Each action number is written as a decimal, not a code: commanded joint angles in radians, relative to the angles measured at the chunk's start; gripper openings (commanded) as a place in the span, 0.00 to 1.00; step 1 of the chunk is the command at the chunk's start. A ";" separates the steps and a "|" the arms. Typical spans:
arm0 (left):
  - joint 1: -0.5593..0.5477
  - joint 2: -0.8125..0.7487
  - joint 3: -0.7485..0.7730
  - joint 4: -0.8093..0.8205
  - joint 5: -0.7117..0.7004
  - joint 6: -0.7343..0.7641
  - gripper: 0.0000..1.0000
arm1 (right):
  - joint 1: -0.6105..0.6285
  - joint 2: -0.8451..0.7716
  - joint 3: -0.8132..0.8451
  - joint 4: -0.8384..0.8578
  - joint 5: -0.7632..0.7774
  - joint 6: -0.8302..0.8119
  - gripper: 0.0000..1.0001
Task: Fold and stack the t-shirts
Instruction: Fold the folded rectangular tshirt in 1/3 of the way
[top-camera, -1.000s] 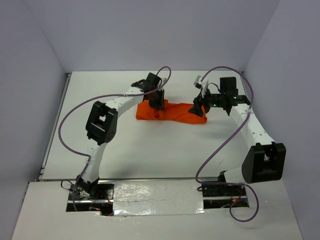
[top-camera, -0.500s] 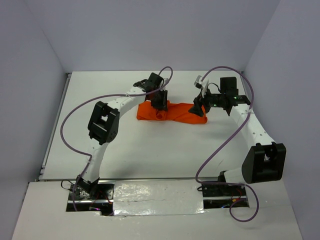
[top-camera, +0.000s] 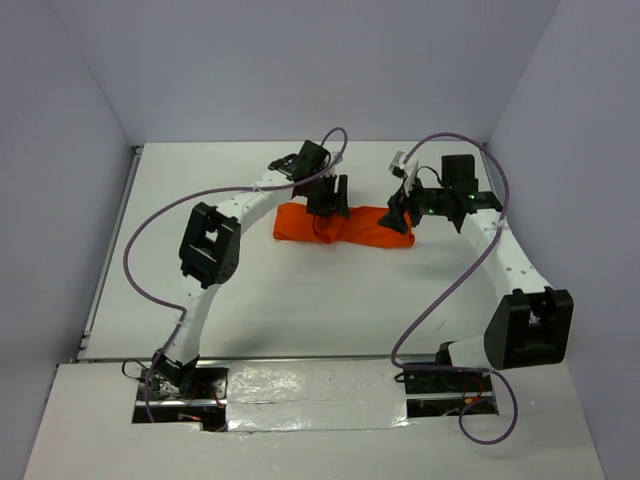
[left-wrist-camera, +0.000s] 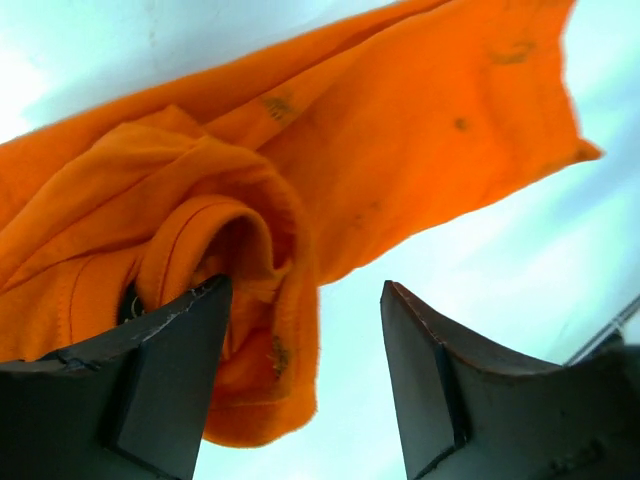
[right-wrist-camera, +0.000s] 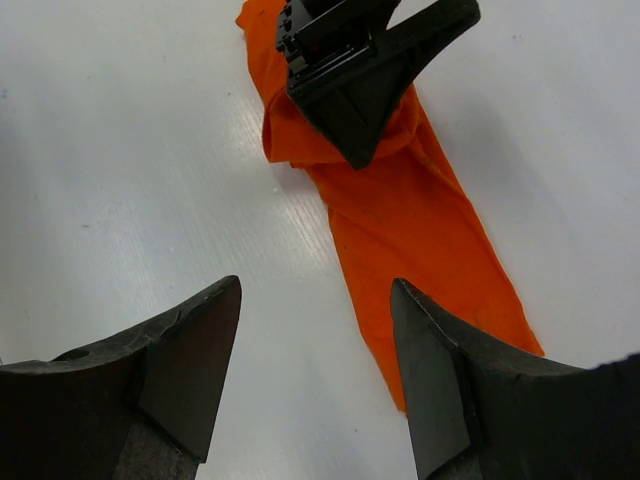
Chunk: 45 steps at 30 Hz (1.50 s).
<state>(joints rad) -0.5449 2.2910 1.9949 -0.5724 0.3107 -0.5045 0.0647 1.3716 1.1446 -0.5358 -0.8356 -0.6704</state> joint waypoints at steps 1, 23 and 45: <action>-0.003 -0.087 0.073 0.026 0.050 -0.032 0.75 | -0.008 -0.035 0.010 0.003 -0.033 -0.005 0.69; 0.246 -0.551 -0.536 0.169 -0.048 -0.060 0.00 | 0.423 0.299 0.315 0.016 0.177 0.375 0.20; 0.276 -0.736 -0.805 0.293 -0.038 -0.109 0.00 | 0.462 0.741 0.546 -0.064 0.578 0.528 0.18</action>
<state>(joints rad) -0.2691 1.5574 1.1904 -0.3283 0.2466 -0.5900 0.5747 2.1525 1.7271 -0.6010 -0.2966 -0.1505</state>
